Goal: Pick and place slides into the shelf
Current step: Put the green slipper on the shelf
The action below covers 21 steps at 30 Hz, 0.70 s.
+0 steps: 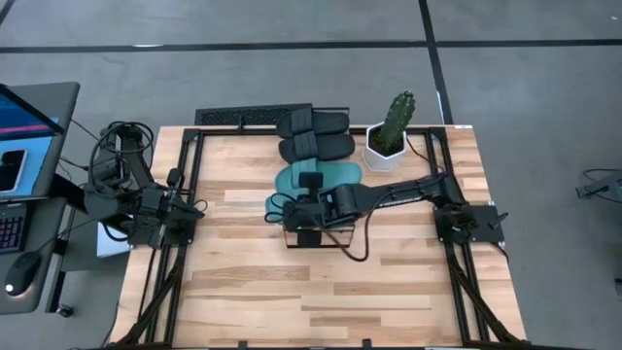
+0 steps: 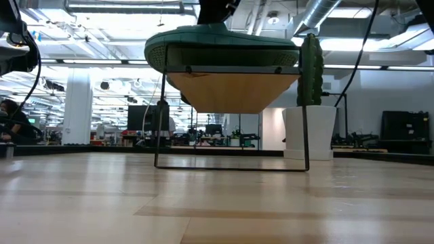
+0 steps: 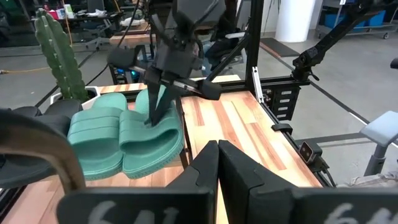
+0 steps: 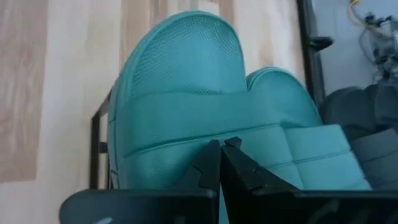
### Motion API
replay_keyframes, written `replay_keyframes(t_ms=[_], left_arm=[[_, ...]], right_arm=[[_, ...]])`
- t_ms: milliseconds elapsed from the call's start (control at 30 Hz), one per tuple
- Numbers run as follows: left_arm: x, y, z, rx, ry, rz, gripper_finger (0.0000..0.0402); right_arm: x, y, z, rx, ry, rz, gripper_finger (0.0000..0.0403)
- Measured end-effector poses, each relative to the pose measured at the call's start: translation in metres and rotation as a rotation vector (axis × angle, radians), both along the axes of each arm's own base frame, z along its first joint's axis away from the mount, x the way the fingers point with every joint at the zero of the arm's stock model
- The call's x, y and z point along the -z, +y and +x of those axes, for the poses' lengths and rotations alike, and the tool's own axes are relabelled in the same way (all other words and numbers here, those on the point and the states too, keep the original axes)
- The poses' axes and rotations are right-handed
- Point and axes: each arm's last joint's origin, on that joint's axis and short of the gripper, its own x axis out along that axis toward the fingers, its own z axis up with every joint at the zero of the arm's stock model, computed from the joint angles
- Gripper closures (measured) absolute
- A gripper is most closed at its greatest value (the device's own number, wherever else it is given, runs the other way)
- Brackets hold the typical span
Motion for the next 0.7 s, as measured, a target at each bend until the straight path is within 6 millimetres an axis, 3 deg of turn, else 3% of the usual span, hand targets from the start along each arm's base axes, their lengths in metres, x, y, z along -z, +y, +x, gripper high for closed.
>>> replay_keyframes(t_ms=[200, 433, 700], left_arm=[[0.000, 0.000, 0.000, 0.000, 0.000, 0.000, 0.0401], [0.000, 0.000, 0.000, 0.000, 0.000, 0.000, 0.0401], [0.000, 0.000, 0.000, 0.000, 0.000, 0.000, 0.0401]], right_arm=[[0.017, 0.001, 0.007, -0.002, 0.047, 0.073, 0.0403], [0.019, -0.003, 0.009, 0.013, 0.054, 0.080, 0.0403], [-0.003, -0.004, -0.001, 0.086, -0.047, -0.109, 0.0403]])
